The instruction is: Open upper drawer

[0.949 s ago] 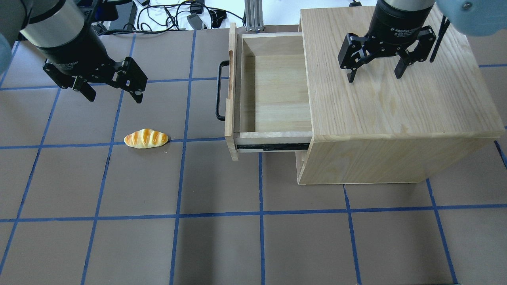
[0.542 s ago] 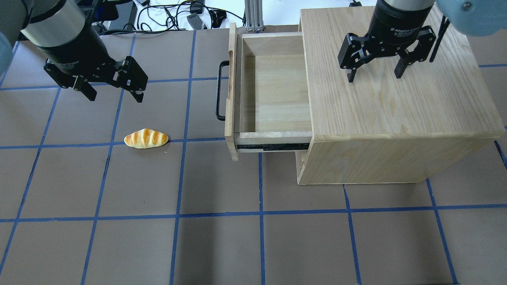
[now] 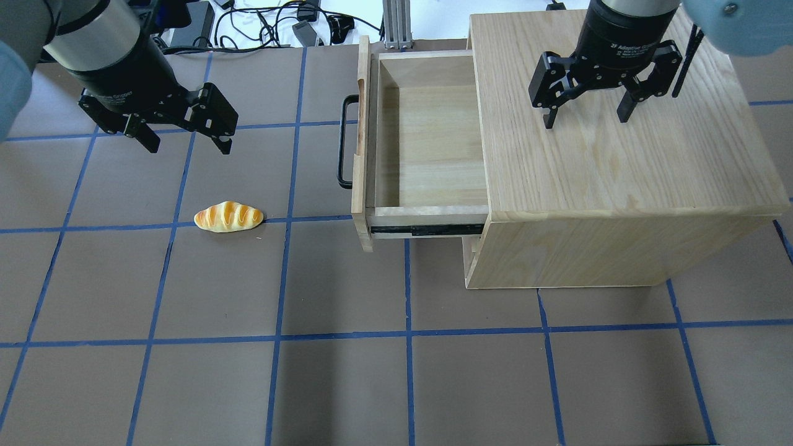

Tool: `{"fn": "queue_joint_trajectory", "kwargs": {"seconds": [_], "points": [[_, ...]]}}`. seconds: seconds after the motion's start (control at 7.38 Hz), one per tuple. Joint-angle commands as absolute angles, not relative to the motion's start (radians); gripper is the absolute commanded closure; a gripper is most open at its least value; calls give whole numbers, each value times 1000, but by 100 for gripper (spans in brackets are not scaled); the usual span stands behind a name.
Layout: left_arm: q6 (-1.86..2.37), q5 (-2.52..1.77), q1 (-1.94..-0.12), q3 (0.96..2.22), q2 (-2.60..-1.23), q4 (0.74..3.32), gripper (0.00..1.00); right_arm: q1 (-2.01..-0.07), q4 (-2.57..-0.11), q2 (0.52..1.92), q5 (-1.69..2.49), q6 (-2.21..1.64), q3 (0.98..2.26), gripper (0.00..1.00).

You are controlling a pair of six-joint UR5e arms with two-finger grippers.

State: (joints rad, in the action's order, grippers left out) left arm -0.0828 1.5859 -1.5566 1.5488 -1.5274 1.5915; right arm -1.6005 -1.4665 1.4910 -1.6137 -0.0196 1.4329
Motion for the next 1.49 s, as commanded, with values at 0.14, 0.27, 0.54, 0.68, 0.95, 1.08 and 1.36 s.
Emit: {"fn": "queue_joint_trajectory", "kwargs": {"seconds": [0.14,0.27,0.54,0.68,0.95,1.08,1.36], "points": [[-81,1583,-1559,1552,-1532,1588,0,-1601,-1466,1491,-1614,-18,1433,0],[-81,1550,-1559,1548,-1532,1588,0,-1600,-1466,1491,-1614,-20,1433,0],[-86,1552,-1559,1551,-1520,1589,0,-1601,-1466,1491,-1614,-18,1433,0],[-86,1548,-1559,1546,-1528,1588,0,-1601,-1466,1491,-1614,-20,1433,0],[-84,1542,-1560,1546,-1528,1588,0,-1601,-1466,1491,-1614,-20,1433,0],[-84,1543,-1560,1552,-1528,1589,0,-1601,-1466,1491,-1614,-20,1433,0],[-86,1557,-1559,1562,-1517,1591,0,-1601,-1466,1491,-1614,-20,1433,0]]}}
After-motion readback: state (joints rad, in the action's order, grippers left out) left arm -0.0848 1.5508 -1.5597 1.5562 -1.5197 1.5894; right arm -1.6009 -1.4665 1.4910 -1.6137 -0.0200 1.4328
